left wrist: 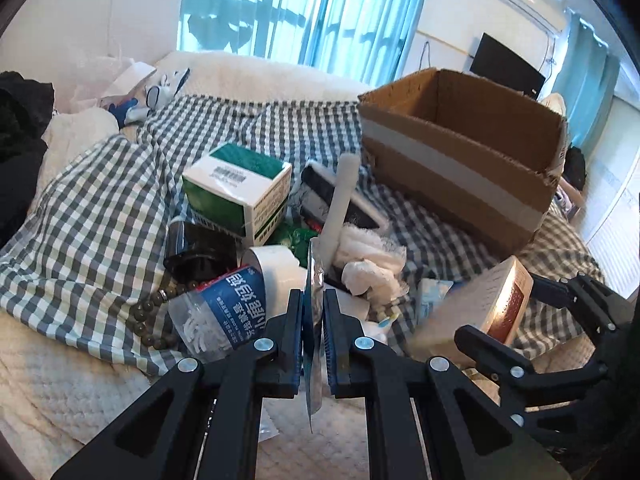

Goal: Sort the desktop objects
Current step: 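Carry the medicine box into the cardboard box and open the right gripper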

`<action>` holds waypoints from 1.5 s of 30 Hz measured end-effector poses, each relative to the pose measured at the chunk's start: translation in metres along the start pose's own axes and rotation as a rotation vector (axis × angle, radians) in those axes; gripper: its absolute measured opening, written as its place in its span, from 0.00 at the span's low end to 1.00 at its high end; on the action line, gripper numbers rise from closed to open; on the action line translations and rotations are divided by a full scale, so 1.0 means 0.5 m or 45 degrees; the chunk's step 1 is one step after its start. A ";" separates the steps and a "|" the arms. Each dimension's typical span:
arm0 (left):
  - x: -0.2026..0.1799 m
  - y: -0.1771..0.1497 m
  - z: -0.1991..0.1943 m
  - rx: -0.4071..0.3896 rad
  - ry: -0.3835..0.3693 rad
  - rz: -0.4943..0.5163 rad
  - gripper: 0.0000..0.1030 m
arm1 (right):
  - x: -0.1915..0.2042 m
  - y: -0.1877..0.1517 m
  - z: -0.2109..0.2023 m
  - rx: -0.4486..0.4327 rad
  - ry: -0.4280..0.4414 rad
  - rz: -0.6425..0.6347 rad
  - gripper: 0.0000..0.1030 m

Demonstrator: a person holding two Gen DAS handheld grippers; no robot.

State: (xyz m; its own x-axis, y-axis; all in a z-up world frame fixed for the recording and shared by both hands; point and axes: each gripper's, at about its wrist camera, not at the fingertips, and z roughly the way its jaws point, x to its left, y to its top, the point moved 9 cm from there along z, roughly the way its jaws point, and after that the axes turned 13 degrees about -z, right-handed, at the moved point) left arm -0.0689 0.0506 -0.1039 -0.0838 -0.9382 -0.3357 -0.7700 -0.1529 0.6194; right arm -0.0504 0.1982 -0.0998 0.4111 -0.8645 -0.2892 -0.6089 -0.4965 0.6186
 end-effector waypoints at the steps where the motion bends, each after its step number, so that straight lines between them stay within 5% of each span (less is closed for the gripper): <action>1: -0.001 0.002 -0.002 -0.006 -0.002 -0.002 0.09 | 0.000 0.005 -0.010 -0.016 0.008 0.001 0.76; 16: -0.038 0.052 -0.041 -0.088 -0.046 -0.015 0.09 | -0.041 0.094 -0.092 -0.173 0.027 -0.005 0.76; 24: -0.097 0.121 -0.084 -0.174 -0.117 0.000 0.09 | -0.125 0.169 -0.166 -0.295 -0.005 0.015 0.76; 35: -0.296 0.241 -0.097 -0.284 -0.253 0.041 0.09 | -0.336 0.252 -0.245 -0.457 -0.116 0.190 0.76; 45: -0.440 0.284 -0.008 -0.264 -0.301 0.089 0.09 | -0.482 0.249 -0.185 -0.456 -0.171 0.312 0.76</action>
State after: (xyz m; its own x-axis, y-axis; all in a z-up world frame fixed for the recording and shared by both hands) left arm -0.1572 0.2340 0.0607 -0.2956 -0.8542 -0.4276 -0.6137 -0.1733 0.7703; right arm -0.1625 0.3518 0.1145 0.1780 -0.9673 -0.1807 -0.3943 -0.2384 0.8875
